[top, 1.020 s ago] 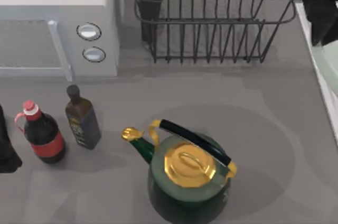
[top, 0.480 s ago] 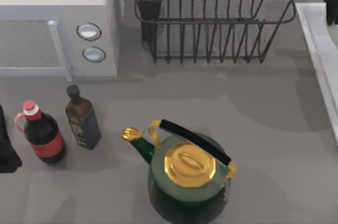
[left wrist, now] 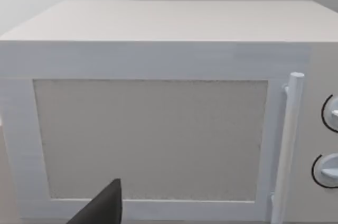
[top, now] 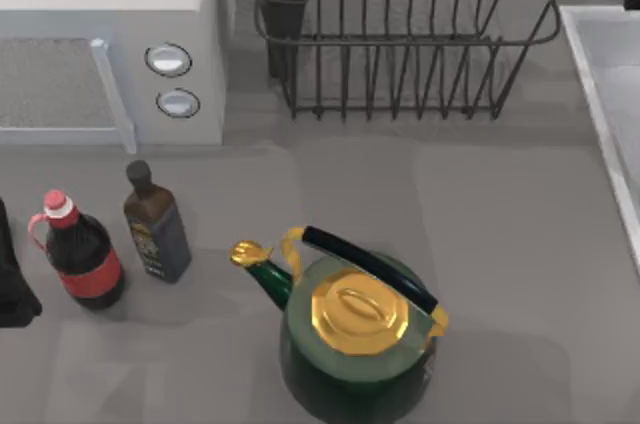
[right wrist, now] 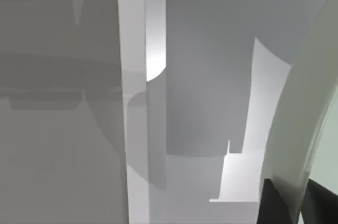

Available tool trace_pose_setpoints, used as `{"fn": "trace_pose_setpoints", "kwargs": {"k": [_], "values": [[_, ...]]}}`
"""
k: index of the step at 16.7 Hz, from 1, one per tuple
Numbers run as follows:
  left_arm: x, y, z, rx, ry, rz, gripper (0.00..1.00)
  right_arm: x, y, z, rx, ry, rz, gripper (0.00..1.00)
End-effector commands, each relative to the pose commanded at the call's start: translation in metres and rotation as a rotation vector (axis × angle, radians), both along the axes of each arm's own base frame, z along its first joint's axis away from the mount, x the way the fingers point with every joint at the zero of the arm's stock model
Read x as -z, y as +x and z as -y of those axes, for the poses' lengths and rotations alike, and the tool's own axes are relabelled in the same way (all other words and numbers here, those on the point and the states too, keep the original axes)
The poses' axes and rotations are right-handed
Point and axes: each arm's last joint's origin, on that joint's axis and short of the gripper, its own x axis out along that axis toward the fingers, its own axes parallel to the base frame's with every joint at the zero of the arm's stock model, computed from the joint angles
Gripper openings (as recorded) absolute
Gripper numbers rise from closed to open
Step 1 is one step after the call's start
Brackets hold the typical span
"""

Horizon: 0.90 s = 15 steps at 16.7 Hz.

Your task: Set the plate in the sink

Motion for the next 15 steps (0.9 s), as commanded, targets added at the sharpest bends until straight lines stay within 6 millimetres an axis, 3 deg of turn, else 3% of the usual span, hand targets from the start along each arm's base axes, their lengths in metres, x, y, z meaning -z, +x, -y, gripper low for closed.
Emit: {"fn": "trace_pose_setpoints", "kwargs": {"k": [3, 15], "values": [[0.0, 0.0, 0.0, 0.0, 0.0, 0.0, 1.0, 0.0, 0.0, 0.0, 0.0, 0.0, 0.0, 0.0], [0.0, 0.0, 0.0, 0.0, 0.0, 0.0, 1.0, 0.0, 0.0, 0.0, 0.0, 0.0, 0.0, 0.9]]}}
